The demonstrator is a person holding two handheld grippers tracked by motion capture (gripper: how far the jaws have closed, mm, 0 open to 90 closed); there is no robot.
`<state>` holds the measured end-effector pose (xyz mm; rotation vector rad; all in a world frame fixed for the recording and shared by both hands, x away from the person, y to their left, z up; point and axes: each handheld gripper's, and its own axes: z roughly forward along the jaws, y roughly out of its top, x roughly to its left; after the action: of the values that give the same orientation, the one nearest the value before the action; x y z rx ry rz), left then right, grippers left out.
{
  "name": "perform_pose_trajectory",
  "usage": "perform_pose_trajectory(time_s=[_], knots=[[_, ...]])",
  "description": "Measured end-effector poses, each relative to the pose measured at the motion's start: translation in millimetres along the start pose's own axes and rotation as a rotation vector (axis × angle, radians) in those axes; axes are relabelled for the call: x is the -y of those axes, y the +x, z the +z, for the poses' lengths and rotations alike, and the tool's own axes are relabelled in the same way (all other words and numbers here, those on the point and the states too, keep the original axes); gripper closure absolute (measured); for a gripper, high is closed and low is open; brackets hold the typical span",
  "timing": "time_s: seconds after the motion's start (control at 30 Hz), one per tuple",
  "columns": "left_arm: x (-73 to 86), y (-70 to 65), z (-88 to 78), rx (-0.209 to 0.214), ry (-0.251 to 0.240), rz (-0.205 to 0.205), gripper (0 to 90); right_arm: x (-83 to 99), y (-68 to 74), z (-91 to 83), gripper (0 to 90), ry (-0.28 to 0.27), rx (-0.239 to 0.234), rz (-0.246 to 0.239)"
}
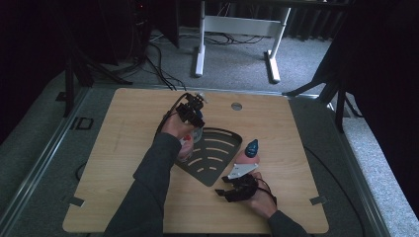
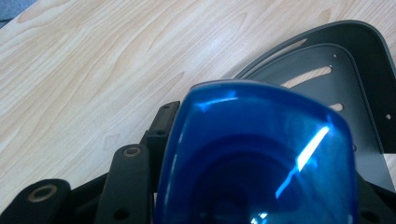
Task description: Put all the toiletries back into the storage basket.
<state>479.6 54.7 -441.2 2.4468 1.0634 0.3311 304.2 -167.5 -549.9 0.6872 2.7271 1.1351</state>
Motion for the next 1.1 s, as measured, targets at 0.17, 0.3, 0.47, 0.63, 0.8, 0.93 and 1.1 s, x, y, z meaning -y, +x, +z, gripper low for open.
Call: perform_pose_trajectory(time_s=[0.17,0.3,0.47,0.63,0.8,0.93,1.1], knots=[[0.5,2.0,0.6,0.004,-0.003,-0.014,54.4,0.0,0.4,-0.1,43.8,0.001,0.000,-0.001],[1.3,4.0,0.8,0.009,-0.006,-0.023,53.9,-0.1,0.5,0.2,43.7,0.001,-0.001,-0.001],[2.2,2.8,2.7,-0.005,0.000,-0.022,49.0,-0.2,1.0,0.5,43.7,0.002,-0.001,-0.001],[6.7,6.3,1.8,0.007,-0.009,-0.040,39.5,-0.2,0.8,0.4,43.7,0.002,-0.002,0.000],[11.5,7.8,-3.3,0.023,-0.035,-0.056,34.4,-0.1,1.0,0.9,43.7,0.004,-0.003,-0.003],[13.6,7.8,-11.3,0.018,-0.059,-0.062,32.1,-0.2,1.2,1.2,43.6,0.005,-0.004,-0.006],[16.1,9.0,-24.5,0.017,-0.095,-0.066,31.9,-0.3,1.6,1.1,43.6,0.006,-0.005,-0.007]])
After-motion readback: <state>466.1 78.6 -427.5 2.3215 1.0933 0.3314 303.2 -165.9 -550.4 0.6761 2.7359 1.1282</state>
